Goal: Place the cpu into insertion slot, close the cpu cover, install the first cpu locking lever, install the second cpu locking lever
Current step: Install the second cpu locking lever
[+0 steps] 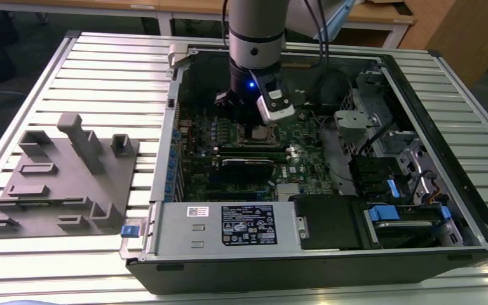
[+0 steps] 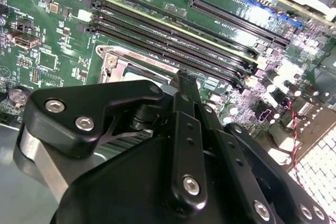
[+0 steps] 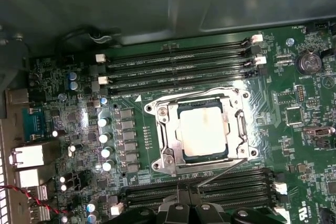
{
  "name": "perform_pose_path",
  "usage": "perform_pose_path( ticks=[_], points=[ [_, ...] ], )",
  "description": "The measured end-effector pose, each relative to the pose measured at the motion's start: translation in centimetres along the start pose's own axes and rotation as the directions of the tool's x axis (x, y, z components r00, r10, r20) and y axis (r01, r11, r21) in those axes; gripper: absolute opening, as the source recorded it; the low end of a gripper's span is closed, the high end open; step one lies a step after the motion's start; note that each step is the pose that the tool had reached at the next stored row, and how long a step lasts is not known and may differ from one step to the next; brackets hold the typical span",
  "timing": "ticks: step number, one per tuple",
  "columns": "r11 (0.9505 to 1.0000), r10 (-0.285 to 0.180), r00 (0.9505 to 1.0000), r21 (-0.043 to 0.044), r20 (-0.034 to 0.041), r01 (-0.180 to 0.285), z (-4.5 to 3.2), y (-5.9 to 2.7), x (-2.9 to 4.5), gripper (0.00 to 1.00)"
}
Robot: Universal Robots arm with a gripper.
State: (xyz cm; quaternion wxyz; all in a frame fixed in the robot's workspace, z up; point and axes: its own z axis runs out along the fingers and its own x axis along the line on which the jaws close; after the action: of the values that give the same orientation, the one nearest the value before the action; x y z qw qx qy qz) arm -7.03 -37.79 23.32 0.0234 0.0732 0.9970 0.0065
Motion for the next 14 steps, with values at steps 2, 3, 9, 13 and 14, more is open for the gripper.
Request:
perform_pose_path(
  ticks=[2,3,9,13,14],
  points=[
    [1.0,0.0,1.0,0.0001,0.0,0.0,0.22,-0.04,0.04,0.11],
    [1.0,0.0,1.0,0.0002,-0.0001,0.0,0.35,-0.06,0.05,0.11],
    [1.0,0.0,1.0,0.0002,-0.0001,0.0,0.6,-0.11,0.08,0.11],
    [1.0,0.0,1.0,0.0003,-0.0001,0.0,0.63,-0.11,0.08,0.11],
    [1.0,0.0,1.0,0.0,0.0,0.0,0.66,-0.11,0.08,0.11]
  ],
)
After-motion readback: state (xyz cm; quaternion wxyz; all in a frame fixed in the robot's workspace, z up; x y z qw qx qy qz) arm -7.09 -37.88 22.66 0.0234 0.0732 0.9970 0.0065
